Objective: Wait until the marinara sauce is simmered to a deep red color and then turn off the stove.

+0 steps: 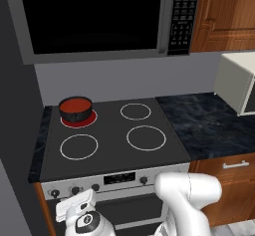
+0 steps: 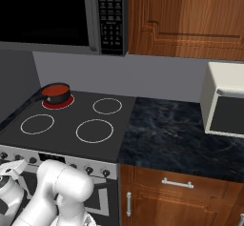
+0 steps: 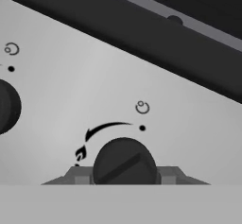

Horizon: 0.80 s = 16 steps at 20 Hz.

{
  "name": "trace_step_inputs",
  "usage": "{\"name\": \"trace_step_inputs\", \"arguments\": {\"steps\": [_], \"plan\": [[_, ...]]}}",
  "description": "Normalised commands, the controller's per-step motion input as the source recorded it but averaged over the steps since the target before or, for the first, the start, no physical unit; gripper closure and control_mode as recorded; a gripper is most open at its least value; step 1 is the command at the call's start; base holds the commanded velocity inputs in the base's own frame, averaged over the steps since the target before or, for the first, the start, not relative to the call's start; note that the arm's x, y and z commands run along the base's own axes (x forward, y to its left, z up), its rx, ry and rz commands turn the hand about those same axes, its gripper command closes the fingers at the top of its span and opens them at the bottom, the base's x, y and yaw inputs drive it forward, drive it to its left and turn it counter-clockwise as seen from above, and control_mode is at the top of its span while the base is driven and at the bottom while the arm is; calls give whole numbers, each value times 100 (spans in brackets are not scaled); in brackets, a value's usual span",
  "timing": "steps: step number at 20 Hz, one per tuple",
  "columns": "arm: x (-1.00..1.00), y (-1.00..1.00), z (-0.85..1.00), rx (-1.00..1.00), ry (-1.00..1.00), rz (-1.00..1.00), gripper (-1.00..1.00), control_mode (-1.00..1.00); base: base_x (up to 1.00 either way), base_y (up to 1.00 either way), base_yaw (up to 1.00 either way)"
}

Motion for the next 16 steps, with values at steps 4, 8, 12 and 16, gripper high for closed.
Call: {"name": "trace_step_inputs", "arguments": {"steps": [4,8,12,16], "plan": [[0,0,0,0,0,0,100,-100,0,0,0],[0,0,0,0,0,0,100,-100,0,0,0],[0,0,0,0,0,0,100,-100,0,0,0],[0,0,0,0,0,0,100,-100,0,0,0]]}}
